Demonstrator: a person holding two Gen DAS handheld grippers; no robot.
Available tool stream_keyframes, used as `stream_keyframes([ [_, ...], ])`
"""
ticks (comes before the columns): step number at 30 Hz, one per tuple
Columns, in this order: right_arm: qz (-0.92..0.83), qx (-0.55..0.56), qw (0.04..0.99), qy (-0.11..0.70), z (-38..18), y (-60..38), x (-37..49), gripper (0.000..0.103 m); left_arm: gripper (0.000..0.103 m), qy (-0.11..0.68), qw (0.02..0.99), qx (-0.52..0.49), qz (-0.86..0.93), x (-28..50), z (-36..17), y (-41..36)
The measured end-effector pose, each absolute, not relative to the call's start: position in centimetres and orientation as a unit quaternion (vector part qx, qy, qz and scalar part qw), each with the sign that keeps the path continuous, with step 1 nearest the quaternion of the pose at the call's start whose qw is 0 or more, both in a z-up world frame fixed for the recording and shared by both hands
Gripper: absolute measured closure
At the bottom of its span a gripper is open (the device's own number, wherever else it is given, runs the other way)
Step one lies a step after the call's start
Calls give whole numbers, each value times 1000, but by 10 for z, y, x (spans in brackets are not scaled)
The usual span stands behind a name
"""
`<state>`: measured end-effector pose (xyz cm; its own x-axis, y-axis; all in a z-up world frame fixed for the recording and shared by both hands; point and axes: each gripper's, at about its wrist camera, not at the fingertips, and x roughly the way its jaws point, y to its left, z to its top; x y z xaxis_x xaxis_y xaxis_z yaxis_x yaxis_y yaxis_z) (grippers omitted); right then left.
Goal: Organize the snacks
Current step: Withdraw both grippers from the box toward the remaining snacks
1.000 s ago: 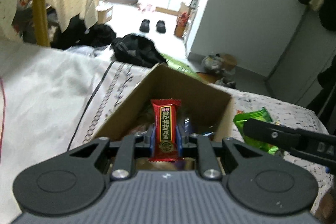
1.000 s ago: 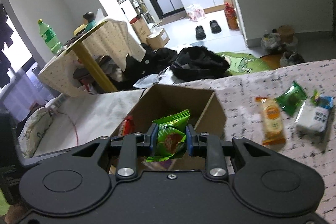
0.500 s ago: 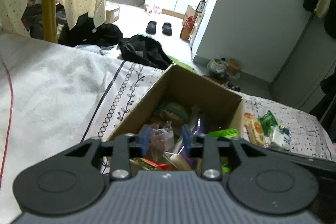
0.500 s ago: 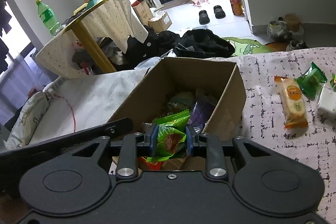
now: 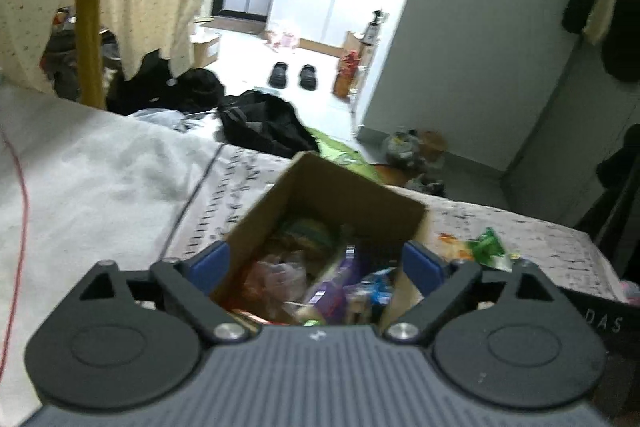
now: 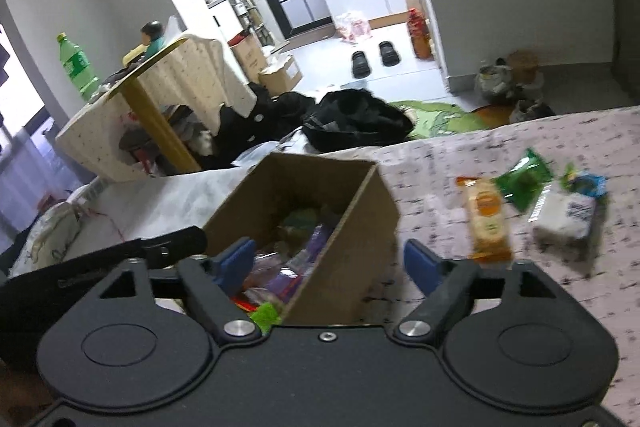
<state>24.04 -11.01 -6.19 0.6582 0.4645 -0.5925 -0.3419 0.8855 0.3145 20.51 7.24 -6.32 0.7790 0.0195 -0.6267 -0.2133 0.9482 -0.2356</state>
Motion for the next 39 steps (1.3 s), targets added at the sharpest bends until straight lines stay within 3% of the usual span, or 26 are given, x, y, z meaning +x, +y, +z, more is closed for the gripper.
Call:
stream_keyframes([
  [2, 216, 83, 912, 339, -58, -120, 237, 4, 4, 324, 933, -146, 51, 205, -59, 64],
  [6, 207, 83, 917, 332, -51, -140, 236, 0, 0, 320, 935, -147, 39, 210, -52, 48],
  [39, 77, 99, 936, 330, -62, -300, 235, 0, 0, 375, 923, -72, -54, 253, -58, -73],
])
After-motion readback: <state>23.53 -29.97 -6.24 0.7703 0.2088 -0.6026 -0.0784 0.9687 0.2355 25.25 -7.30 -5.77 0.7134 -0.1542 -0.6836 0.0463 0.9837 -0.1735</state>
